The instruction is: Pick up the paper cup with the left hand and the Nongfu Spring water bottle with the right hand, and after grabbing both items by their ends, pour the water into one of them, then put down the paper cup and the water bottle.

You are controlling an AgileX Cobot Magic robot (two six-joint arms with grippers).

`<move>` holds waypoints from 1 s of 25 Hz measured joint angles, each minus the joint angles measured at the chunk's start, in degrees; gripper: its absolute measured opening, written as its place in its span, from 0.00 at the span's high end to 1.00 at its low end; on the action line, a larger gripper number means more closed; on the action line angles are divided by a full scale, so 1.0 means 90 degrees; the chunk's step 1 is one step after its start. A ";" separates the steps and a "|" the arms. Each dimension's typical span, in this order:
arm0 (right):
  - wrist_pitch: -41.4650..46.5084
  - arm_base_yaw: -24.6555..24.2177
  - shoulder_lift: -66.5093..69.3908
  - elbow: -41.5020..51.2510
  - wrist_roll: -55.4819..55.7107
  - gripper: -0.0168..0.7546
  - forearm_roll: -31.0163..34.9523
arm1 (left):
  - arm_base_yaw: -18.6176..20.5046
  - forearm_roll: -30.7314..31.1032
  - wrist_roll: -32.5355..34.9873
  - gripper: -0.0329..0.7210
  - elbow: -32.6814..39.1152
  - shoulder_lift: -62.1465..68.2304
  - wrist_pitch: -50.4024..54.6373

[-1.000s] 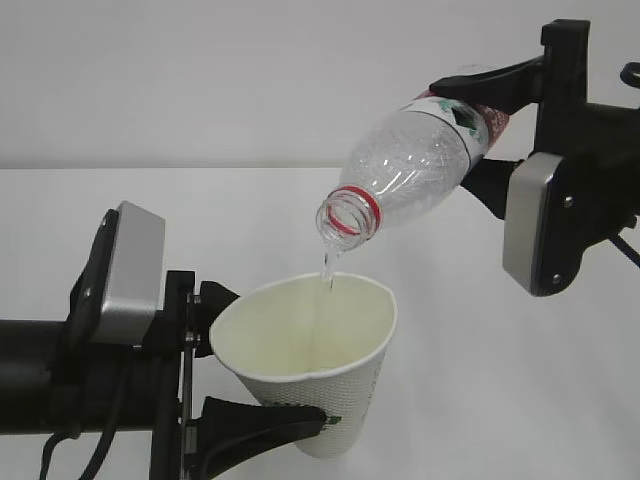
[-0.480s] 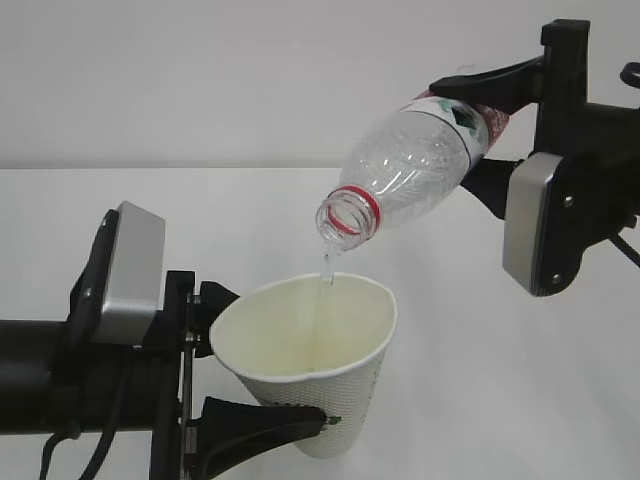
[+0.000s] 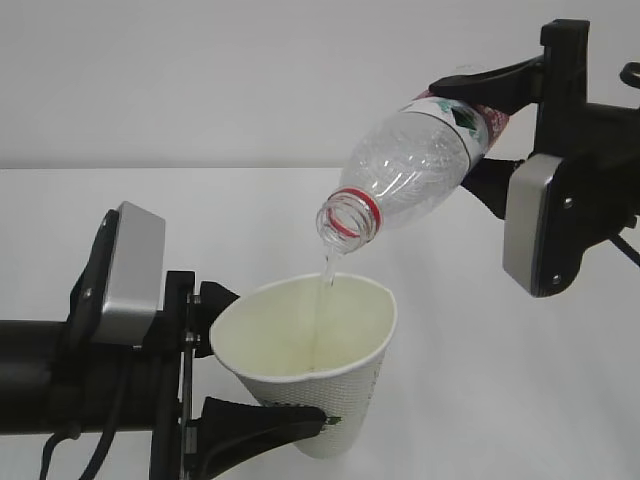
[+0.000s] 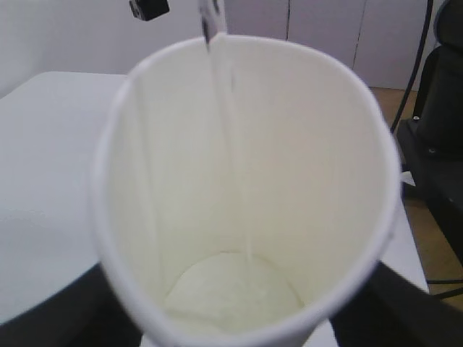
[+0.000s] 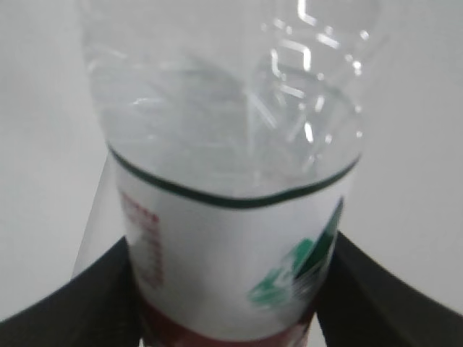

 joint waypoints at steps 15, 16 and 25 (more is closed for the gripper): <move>0.0000 0.0000 0.0000 0.0000 -0.0048 0.35 0.0000 | 0.0000 0.0000 0.0000 0.28 0.0000 0.0000 0.0010; 0.0000 0.0000 0.0000 0.0000 -0.0058 0.35 0.0000 | 0.0000 0.0000 0.0000 0.28 0.0000 0.0000 0.0010; 0.0000 0.0000 0.0000 0.0000 -0.0101 0.35 0.0000 | 0.0000 0.0003 0.0000 0.28 0.0000 0.0000 0.0014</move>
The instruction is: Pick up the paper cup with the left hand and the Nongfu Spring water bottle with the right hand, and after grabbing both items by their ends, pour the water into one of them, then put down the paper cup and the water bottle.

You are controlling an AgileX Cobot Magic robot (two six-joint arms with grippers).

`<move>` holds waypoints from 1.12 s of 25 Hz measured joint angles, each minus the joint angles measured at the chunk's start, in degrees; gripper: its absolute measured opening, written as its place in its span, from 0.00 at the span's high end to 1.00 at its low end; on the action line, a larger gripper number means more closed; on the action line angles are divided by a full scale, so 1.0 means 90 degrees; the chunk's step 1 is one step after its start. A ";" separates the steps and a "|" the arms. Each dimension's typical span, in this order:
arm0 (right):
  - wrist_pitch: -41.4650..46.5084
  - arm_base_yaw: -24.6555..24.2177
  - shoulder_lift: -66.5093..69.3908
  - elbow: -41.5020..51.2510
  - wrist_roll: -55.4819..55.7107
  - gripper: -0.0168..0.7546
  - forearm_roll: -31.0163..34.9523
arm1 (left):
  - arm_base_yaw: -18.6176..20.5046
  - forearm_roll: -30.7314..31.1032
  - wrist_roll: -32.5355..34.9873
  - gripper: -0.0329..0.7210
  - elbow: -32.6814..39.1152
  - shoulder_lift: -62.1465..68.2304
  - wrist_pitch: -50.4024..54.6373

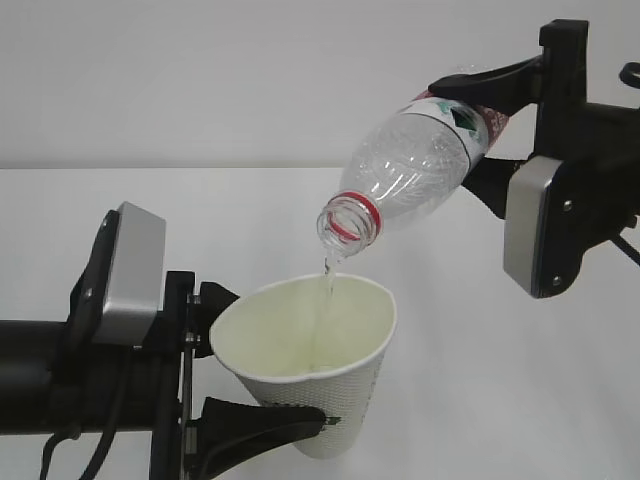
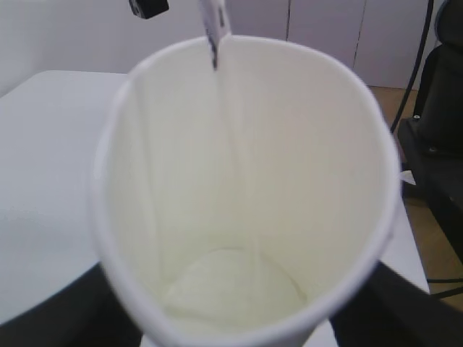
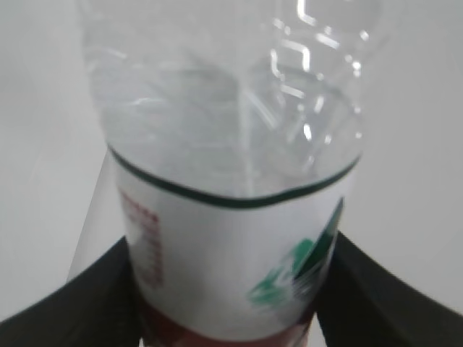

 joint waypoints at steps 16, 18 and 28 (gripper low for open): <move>0.0000 0.0000 0.0000 0.0000 -0.0063 0.35 0.0000 | 0.0000 0.0000 0.0000 0.28 0.0000 0.0000 0.0014; 0.0000 0.0000 0.0000 0.0000 -0.0069 0.35 0.0000 | 0.0000 0.0011 0.0000 0.28 0.0000 0.0000 0.0014; 0.0000 0.0000 0.0000 0.0000 -0.0127 0.35 0.0000 | 0.0000 0.0011 0.0000 0.28 0.0000 0.0000 0.0024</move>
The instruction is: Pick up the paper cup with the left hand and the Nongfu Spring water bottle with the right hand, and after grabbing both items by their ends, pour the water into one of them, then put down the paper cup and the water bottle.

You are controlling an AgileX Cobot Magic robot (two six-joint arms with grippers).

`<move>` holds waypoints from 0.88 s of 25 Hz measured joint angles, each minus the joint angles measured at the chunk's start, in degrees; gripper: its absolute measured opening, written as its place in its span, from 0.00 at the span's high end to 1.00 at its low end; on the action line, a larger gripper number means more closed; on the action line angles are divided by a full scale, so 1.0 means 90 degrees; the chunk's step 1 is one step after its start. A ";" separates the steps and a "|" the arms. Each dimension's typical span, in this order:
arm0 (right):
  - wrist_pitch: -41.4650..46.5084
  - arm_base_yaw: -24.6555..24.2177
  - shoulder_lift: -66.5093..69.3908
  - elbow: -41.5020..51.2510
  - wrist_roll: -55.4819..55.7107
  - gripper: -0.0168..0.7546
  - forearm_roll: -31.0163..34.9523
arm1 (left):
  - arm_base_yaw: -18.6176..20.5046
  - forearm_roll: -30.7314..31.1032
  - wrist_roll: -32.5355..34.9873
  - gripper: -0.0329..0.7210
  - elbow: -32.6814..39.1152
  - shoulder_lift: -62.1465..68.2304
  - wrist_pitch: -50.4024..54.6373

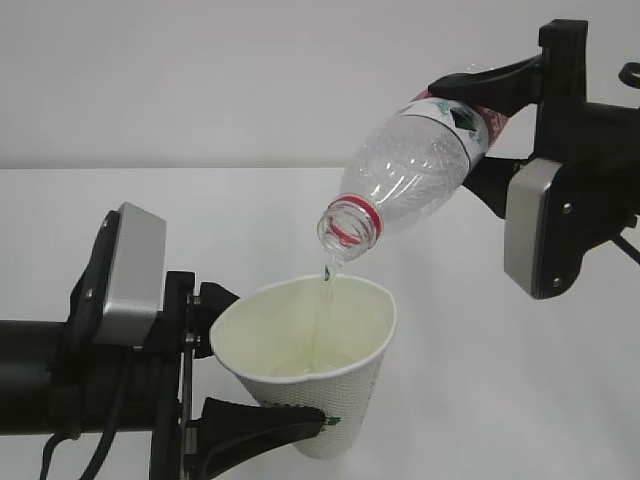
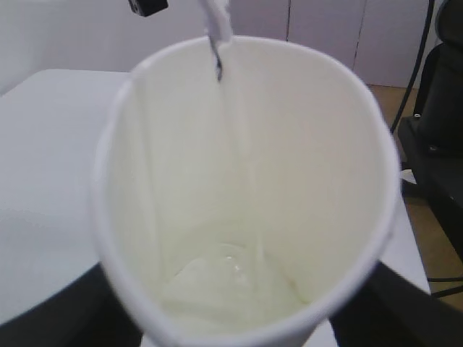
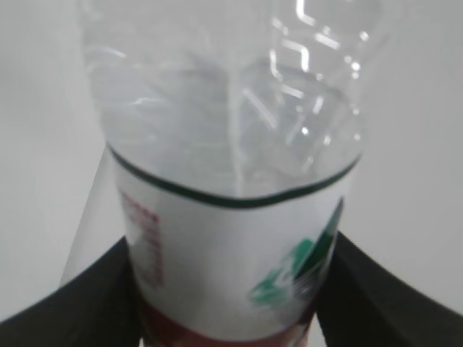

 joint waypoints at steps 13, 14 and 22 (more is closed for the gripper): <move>0.0000 0.0000 0.0000 -0.0010 -0.0030 0.35 0.0000 | 0.0000 0.0003 0.0000 0.28 0.0000 0.0000 0.0000; 0.0000 0.0000 0.0000 -0.0010 -0.0030 0.35 0.0000 | 0.0000 0.0003 0.0000 0.28 0.0000 0.0000 0.0000; 0.0000 0.0000 0.0000 -0.0010 -0.0046 0.35 0.0000 | 0.0000 0.0014 0.0000 0.28 0.0000 0.0000 0.0015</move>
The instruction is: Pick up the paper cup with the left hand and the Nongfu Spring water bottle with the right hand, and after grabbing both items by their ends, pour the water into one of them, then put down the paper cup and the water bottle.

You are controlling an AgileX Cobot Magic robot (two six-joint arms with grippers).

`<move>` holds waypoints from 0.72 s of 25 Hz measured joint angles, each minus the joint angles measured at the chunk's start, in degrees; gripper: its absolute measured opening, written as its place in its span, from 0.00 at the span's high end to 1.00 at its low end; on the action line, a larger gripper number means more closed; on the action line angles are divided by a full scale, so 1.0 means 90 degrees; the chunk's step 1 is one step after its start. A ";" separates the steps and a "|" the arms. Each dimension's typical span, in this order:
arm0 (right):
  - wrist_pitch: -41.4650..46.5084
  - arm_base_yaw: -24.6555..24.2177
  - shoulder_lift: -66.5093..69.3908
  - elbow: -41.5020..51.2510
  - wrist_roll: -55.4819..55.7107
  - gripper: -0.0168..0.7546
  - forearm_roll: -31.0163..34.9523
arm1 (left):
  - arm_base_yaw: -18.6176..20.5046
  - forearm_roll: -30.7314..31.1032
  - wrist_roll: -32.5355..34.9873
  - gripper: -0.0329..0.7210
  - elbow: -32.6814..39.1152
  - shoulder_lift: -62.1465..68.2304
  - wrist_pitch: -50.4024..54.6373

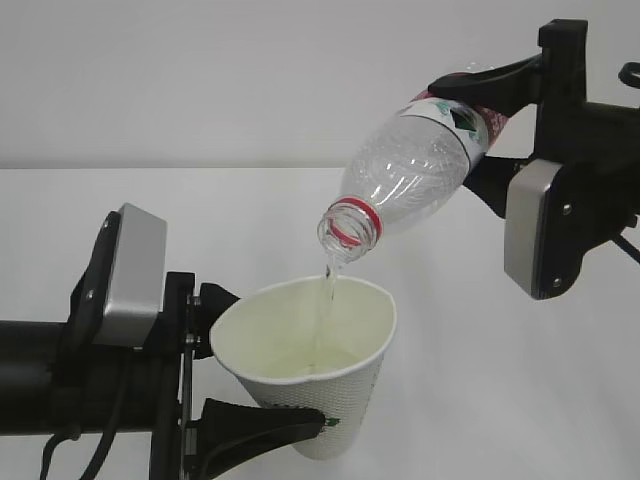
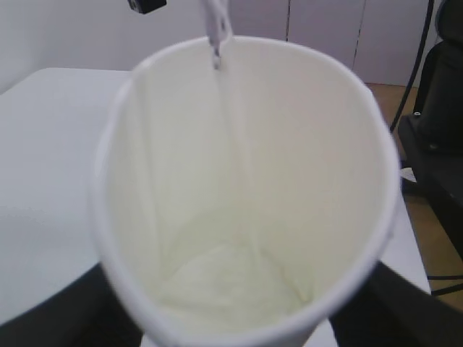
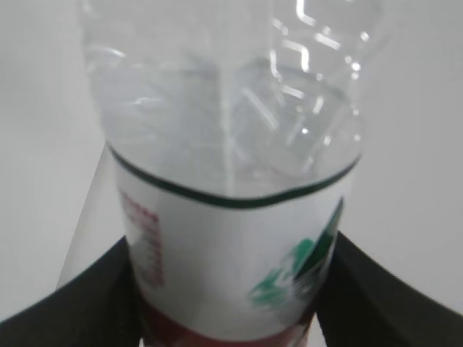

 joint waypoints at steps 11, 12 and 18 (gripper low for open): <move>0.0000 0.0000 0.0000 -0.0032 -0.0006 0.35 0.0011 | 0.0000 0.0000 0.0000 0.28 0.0000 0.0000 0.0051; 0.0000 0.0000 0.0000 -0.0064 -0.0006 0.35 0.0011 | 0.0000 0.0000 0.0000 0.28 0.0000 0.0000 0.0051; -0.0012 0.0000 0.0000 -0.0131 -0.0006 0.35 0.0020 | 0.0000 0.0000 0.0000 0.28 0.0000 0.0000 0.0077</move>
